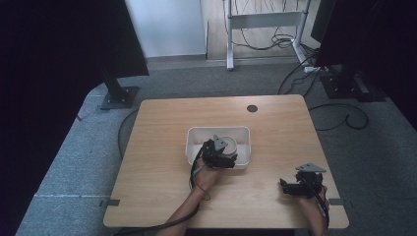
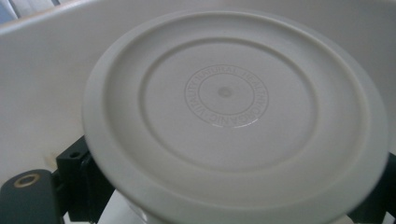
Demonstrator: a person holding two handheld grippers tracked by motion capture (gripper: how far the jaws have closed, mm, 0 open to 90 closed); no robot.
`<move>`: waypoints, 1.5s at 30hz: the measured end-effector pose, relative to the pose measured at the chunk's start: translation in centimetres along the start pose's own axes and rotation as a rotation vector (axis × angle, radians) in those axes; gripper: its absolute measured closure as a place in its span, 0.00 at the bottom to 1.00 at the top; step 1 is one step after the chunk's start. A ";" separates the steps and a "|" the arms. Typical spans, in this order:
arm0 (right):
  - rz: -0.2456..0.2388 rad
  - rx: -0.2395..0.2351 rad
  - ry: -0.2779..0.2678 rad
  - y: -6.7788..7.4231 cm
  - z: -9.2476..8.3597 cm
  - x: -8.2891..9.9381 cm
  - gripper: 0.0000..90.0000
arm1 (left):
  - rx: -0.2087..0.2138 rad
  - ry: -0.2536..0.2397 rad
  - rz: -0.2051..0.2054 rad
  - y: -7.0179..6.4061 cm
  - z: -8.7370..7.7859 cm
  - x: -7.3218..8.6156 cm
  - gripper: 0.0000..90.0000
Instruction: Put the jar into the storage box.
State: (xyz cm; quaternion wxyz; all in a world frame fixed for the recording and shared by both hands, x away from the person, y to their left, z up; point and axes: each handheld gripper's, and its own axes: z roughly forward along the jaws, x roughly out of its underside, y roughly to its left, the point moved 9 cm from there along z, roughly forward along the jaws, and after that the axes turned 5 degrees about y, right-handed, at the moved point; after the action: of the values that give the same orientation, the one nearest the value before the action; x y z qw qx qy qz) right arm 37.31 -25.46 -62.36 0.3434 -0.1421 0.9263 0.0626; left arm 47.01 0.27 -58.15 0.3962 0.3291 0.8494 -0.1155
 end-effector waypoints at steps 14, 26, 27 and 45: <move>0.000 0.000 0.000 0.0 0.0 0.0 0.02 | 0.017 0.039 -0.049 0.3 0.1 0.0 0.11; 0.000 0.000 0.000 0.0 0.0 0.0 0.02 | 0.056 0.038 -0.059 0.3 0.0 -0.2 0.06; 0.000 0.000 0.000 0.0 0.0 0.0 0.02 | 0.056 0.036 -0.057 0.2 0.0 -0.3 0.05; 0.000 0.000 0.000 0.0 0.0 0.0 0.02 | 0.078 -0.002 -0.061 0.3 -1.3 -0.7 0.04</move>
State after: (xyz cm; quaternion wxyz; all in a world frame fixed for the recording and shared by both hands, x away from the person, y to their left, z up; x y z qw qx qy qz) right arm 37.31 -25.46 -62.36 0.3433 -0.1422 0.9263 0.0625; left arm 46.74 0.78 -56.76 0.3802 0.3179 0.8535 -0.1608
